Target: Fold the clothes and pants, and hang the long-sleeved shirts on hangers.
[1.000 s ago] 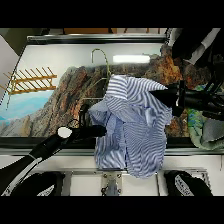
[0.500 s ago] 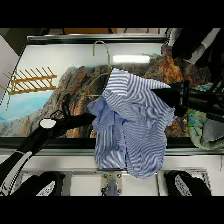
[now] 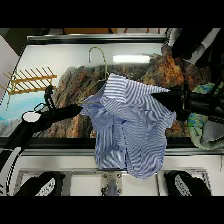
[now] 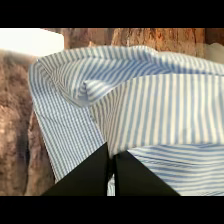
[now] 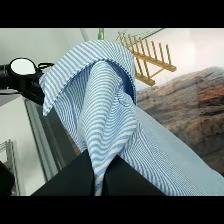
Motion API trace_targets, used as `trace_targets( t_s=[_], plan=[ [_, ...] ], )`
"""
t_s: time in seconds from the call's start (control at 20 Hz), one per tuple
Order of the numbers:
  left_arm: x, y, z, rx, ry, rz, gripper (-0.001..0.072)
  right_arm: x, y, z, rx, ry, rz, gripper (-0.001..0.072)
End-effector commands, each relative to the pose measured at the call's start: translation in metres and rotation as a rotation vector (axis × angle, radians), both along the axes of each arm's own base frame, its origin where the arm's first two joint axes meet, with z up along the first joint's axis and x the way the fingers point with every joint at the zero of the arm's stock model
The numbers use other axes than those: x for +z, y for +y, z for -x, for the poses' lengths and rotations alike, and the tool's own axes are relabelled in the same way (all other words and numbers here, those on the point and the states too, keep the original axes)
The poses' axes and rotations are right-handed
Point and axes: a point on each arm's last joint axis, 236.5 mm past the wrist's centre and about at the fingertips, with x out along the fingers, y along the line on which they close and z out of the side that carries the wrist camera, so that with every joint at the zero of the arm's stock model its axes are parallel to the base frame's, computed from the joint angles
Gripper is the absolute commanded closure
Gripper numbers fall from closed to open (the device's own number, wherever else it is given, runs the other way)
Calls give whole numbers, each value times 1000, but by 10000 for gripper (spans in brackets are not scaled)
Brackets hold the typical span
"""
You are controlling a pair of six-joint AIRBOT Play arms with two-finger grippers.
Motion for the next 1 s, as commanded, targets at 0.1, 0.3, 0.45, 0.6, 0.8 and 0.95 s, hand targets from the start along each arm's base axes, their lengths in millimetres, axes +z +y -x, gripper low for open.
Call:
trace_targets(
  t_s=[0.1, 0.3, 0.45, 0.6, 0.8, 0.95],
  plan=[
    [31, 11, -14, -25, -38, -53, 694, -23, -4, 0, -11, 47, 90, 704],
    [56, 26, -19, -49, -51, -115, 694, -22, -15, -22, -116, 25, 96, 704],
    [92, 43, -17, -51, -127, -195, 694, -25, -21, -31, -159, 17, 118, 704],
    [126, 57, -3, -11, -207, -250, 695, -34, -24, -32, -166, 23, 155, 704],
    [175, 43, 31, -27, -329, -247, 694, -37, -24, -35, -167, 29, 157, 704],
    [211, 16, 64, -68, -430, -208, 695, -39, -22, -36, -160, 36, 156, 704]
  ],
)
